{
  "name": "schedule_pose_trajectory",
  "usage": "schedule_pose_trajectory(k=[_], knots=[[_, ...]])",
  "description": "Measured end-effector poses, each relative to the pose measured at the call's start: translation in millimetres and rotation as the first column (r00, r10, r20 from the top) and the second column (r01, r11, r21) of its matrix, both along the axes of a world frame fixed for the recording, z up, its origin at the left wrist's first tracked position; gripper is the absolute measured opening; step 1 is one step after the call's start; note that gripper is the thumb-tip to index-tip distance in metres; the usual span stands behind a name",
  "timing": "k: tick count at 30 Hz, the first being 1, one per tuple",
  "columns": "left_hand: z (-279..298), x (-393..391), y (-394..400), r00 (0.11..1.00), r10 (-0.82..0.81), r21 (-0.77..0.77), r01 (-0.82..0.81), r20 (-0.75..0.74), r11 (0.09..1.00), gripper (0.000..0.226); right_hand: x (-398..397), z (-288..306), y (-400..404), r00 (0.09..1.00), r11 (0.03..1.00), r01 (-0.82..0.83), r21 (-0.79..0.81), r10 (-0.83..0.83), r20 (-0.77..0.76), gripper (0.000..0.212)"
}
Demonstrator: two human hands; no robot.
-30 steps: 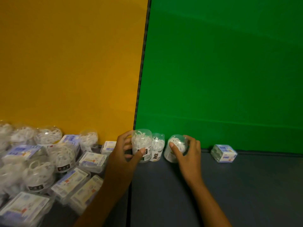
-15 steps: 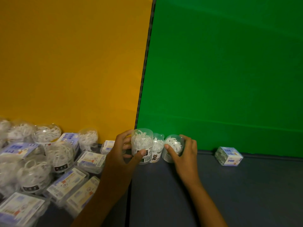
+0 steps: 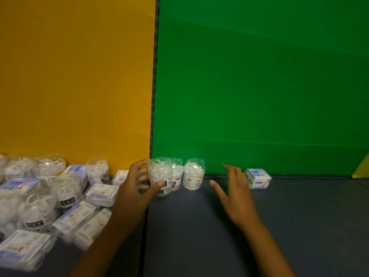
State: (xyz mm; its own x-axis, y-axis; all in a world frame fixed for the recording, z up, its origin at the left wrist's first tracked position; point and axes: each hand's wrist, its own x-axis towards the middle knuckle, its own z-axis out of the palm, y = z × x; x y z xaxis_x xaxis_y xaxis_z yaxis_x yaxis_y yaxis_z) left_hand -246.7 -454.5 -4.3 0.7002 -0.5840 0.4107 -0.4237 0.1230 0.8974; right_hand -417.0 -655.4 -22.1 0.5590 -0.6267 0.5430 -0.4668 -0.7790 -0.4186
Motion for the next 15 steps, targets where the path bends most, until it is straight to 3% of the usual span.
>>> schedule_pose_trajectory(k=[4,9,15], knots=[[9.7,-26.2,-10.2,0.999,-0.035,-0.016,0.035,0.01,0.999,0.063,-52.9,12.0,-9.9,0.972,0.992,0.052,-0.117,-0.077,-0.223,0.063],[28.5,-81.4,-29.8,0.99,-0.13,-0.028,0.132,0.061,0.991,0.062,-119.3,31.7,-13.6,0.939,0.976,0.093,-0.195,-0.151,-0.309,0.067],[37.1,-161.6,-53.9,0.97,-0.229,0.007,0.229,0.085,0.973,0.054,-208.6,44.0,-18.5,0.91,0.973,0.152,-0.175,-0.207,-0.36,0.077]])
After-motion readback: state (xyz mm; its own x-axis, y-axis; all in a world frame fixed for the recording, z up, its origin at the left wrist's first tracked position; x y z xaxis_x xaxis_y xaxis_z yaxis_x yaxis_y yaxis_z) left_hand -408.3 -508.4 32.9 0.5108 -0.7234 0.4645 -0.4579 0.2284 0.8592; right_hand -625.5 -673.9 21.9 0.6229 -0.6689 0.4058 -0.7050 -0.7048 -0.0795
